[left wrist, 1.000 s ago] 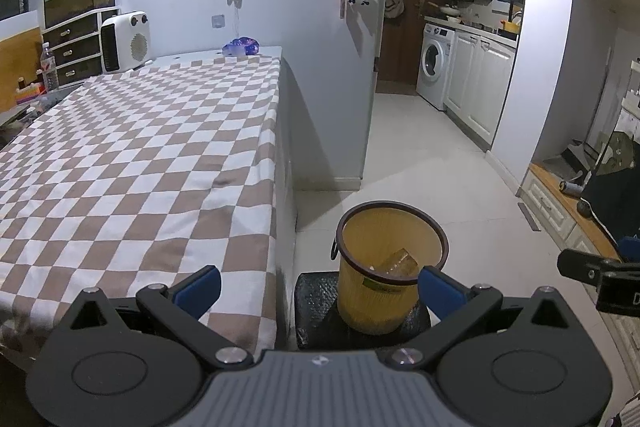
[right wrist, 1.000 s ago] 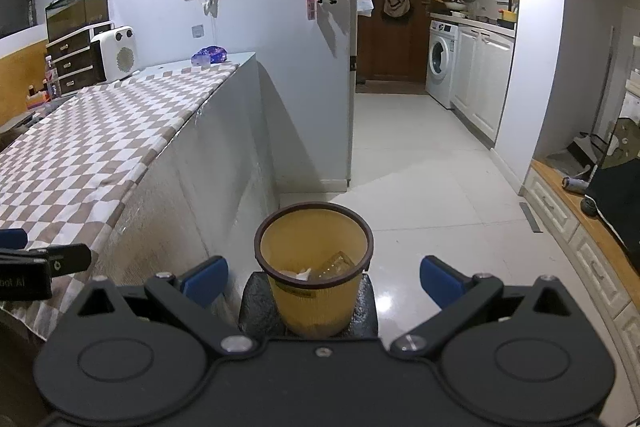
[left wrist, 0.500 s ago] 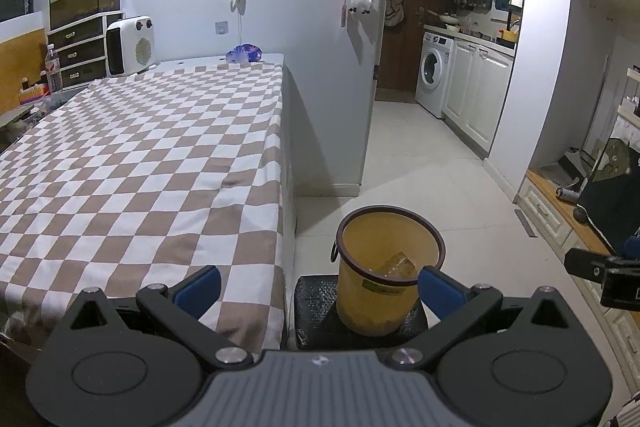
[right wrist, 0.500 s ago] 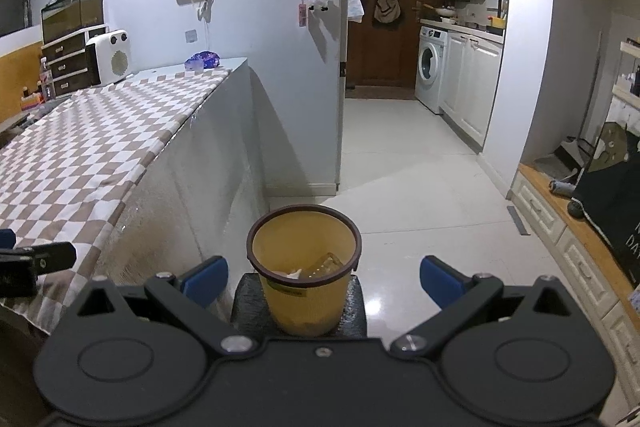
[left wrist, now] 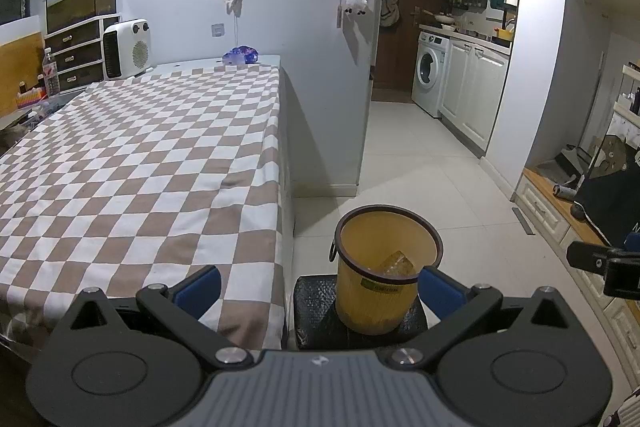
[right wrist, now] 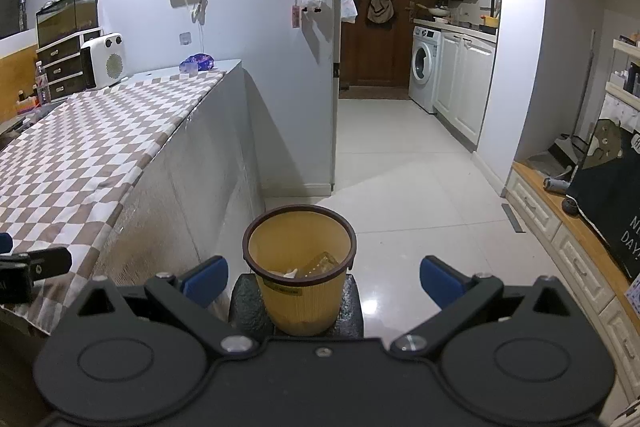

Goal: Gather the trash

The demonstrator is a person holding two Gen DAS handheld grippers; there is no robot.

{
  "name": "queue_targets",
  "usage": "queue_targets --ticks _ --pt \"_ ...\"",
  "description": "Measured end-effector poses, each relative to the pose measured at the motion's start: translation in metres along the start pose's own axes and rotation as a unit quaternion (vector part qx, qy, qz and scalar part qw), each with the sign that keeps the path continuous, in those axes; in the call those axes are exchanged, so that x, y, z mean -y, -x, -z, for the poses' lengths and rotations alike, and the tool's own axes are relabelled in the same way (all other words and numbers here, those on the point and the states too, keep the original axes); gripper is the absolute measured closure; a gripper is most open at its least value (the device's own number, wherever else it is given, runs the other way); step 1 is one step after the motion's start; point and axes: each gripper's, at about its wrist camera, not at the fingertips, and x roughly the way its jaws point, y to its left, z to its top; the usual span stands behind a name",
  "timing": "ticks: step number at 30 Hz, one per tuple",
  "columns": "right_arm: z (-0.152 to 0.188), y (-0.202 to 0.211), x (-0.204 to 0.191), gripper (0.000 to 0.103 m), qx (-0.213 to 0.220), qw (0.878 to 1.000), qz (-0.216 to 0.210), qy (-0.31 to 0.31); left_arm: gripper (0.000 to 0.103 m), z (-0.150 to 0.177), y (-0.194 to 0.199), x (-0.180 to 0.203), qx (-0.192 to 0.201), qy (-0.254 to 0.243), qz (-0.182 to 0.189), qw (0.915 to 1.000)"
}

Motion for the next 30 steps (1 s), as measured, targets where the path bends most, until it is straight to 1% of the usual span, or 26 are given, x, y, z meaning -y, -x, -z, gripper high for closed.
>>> queue_targets --ticks 30 --pt "-0.0011 0.0036 0.0012 0.0 0.001 1.0 -0.001 0.001 0.0 -0.0004 0.0013 0.0002 0.001 0.0 0.001 1.0"
